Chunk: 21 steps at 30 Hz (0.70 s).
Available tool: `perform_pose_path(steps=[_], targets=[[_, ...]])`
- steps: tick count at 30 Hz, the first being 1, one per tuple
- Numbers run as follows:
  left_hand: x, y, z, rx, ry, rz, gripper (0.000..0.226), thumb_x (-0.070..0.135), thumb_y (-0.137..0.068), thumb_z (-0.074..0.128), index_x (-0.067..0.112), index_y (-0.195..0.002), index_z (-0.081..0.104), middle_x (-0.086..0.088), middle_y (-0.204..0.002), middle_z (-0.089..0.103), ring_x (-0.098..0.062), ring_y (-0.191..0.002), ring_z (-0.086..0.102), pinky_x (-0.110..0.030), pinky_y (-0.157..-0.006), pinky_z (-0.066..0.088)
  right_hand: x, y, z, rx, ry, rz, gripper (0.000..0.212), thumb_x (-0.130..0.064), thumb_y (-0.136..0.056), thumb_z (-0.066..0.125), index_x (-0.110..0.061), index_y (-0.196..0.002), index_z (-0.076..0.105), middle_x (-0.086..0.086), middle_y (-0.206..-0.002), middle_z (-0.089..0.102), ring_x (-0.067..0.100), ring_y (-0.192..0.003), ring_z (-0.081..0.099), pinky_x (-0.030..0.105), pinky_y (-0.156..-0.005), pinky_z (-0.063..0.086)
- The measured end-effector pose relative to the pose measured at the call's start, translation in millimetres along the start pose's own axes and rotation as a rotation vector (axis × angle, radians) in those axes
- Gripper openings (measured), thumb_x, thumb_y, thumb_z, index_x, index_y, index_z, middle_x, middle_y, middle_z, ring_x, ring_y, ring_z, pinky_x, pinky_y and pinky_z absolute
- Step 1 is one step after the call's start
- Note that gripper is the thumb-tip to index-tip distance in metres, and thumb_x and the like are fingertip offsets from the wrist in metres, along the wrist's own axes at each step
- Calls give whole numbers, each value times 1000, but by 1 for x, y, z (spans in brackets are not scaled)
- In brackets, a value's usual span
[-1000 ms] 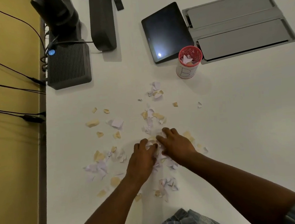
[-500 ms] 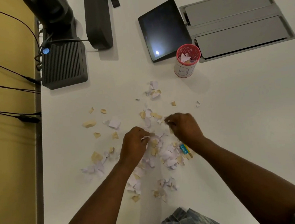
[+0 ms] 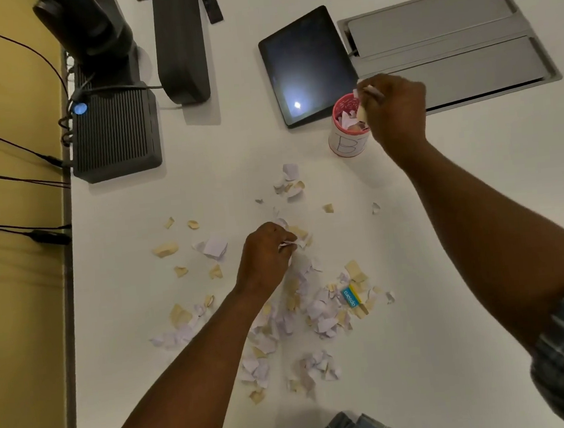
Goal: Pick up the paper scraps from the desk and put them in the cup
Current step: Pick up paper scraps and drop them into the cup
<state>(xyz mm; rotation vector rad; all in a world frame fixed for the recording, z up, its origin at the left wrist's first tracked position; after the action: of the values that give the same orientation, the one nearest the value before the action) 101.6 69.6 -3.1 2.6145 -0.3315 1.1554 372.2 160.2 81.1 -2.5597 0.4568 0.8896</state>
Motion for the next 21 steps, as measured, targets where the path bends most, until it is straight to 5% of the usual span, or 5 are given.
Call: perform_pose_path(steps=[6, 10, 15, 18, 21], targets=[[22, -14, -3, 26, 7, 84, 12, 6, -78, 74, 6, -89, 72, -8, -92, 71, -12, -82, 66, -3, -74, 47, 14, -22, 43, -452, 333, 25, 30, -23, -92, 53, -2, -111, 62, 20, -106, 67, 35, -98, 62, 32, -76, 45], [41, -27, -9, 59, 34, 147, 11, 4, -76, 75, 2, -87, 71, -12, -89, 70, -14, -80, 66, -2, -74, 47, 15, -30, 44, -477, 341, 47, 29, -22, -91, 56, -6, -115, 57, 19, -108, 65, 35, -98, 61, 34, -76, 47], [75, -63, -18, 88, 79, 162, 14, 9, -76, 76, 2, -87, 71, -9, -91, 70, -12, -83, 65, -16, -80, 52, 13, -28, 16, -160, 231, 24, 19, -12, -94, 49, -2, -102, 64, 16, -100, 69, 29, -89, 65, 34, -78, 53], [103, -98, -17, 119, 92, 181, 15, 16, -78, 75, 7, -90, 71, -2, -90, 69, -5, -79, 62, -5, -71, 48, 17, -1, -8, 150, 17, 43, 24, -9, -92, 43, -6, -95, 66, 10, -91, 69, 19, -81, 62, 29, -74, 49], [132, -138, -4, 167, 28, 238, 18, 18, -77, 76, 11, -93, 72, -3, -94, 70, -6, -81, 61, -1, -68, 44, 30, 44, -16, 273, -102, 47, 20, -8, -90, 48, -4, -97, 66, 11, -91, 68, 22, -80, 62, 33, -74, 50]])
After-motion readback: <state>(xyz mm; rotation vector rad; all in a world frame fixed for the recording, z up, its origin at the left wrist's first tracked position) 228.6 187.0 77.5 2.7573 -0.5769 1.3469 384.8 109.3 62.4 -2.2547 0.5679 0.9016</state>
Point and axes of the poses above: each hand's wrist, its own y-axis away from the middle knuckle, its own z-axis out of the palm, x = y × z, the point moved 4 cm from there along -y, towards the middle knuckle
